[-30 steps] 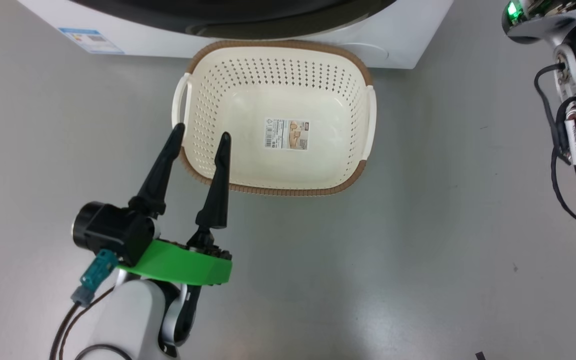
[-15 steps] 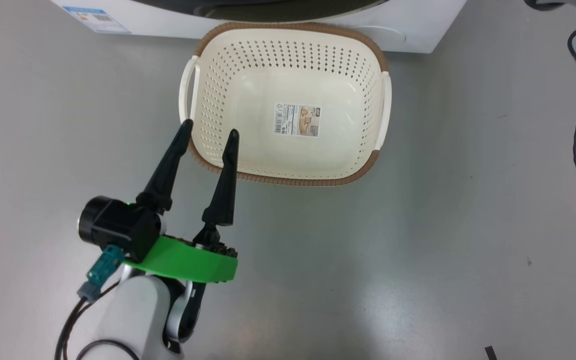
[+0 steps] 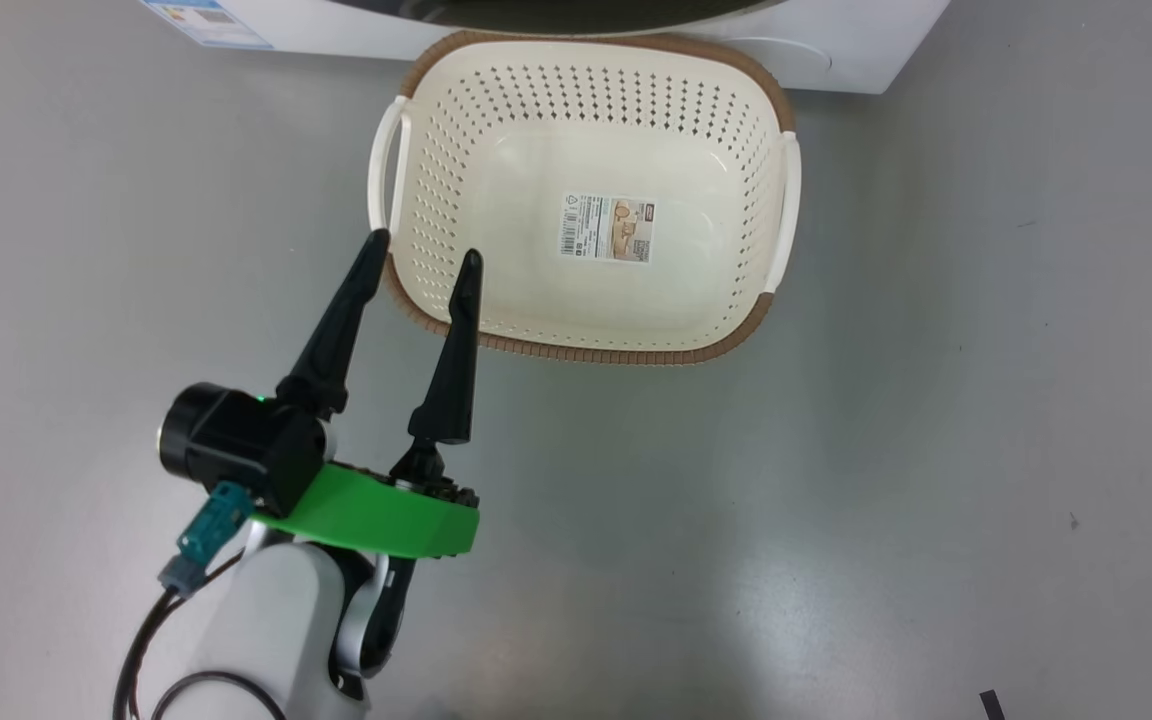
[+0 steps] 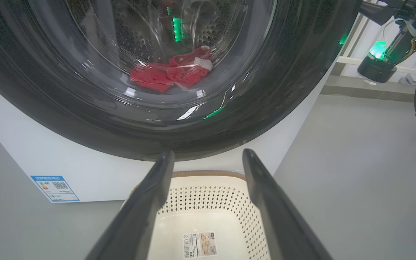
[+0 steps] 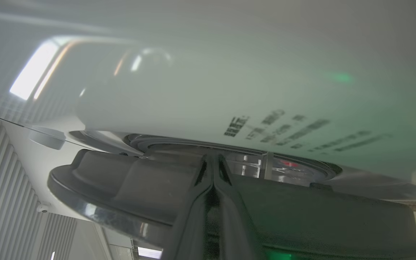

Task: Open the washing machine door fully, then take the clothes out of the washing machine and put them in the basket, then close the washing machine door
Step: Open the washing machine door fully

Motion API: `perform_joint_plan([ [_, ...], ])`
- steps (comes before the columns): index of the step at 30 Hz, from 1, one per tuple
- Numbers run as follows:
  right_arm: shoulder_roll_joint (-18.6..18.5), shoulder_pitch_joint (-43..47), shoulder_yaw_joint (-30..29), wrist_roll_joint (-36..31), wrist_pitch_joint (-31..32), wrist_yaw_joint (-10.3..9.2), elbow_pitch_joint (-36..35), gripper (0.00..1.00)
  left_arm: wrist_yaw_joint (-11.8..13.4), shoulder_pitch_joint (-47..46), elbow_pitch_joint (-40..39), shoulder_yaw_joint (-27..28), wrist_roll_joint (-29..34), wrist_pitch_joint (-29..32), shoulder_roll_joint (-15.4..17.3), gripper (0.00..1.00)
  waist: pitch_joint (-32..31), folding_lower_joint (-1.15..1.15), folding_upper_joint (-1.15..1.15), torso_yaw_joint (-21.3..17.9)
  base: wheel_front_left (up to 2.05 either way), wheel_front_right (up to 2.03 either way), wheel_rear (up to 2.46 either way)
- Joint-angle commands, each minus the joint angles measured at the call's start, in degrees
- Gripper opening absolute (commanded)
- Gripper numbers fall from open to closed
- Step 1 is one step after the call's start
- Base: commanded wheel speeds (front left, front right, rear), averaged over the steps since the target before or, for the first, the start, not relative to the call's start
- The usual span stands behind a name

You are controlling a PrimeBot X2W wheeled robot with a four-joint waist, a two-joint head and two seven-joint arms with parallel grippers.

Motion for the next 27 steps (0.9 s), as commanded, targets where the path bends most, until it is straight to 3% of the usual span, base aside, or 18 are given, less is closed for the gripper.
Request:
perform_joint_plan([
  [1,1.6,-1.0,1.1,-0.9,1.0,0.03,-1.2,0.00,0.3,-0.5,-1.0,1.5,-0.4,-0.4,1.1,1.00,-0.1,0.00,0.00,0.0,0.00,0.00,0.00],
  [27,5.1,6.2,2.6,-3.2,6.5,0.03,-3.1,0.00,0.7,1.8,0.1,3.1,0.7,-0.4,1.1,1.00,-4.9,0.00,0.00,-3.3,0.00,0.00,0.00],
])
